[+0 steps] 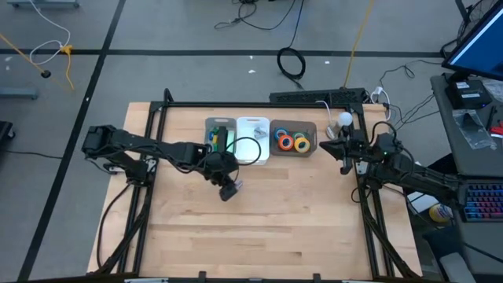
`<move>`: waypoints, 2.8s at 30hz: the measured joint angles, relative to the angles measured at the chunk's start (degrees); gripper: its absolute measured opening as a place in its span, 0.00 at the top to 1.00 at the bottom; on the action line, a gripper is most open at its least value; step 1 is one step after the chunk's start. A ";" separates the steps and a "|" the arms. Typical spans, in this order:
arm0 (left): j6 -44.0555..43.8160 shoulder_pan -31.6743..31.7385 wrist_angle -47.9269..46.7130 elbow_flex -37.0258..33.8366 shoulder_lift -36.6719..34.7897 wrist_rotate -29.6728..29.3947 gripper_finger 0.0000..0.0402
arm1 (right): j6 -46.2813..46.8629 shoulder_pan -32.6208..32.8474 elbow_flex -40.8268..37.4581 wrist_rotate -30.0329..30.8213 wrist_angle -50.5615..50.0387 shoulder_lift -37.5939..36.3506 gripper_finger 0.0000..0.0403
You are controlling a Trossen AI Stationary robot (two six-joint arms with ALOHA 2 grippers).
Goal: Pick and place Stapler, Stapler remover, tape
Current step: Put the violet staple remover into the white bin
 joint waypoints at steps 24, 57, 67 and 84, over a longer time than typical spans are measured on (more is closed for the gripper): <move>-0.28 -0.05 3.07 0.00 0.00 0.01 0.44 | -1.73 -0.04 -2.13 3.27 -12.41 0.50 0.99; 1.92 0.48 -2.58 0.02 8.80 -8.48 0.44 | 2.15 0.00 -14.05 1.54 7.99 0.15 0.99; 0.97 2.26 -3.29 0.02 11.19 -10.86 0.44 | 2.15 0.00 -14.08 1.53 8.80 0.25 0.99; 2.02 2.74 -3.88 -0.02 15.02 -8.55 0.44 | 2.04 0.00 -14.14 1.55 8.77 0.25 0.99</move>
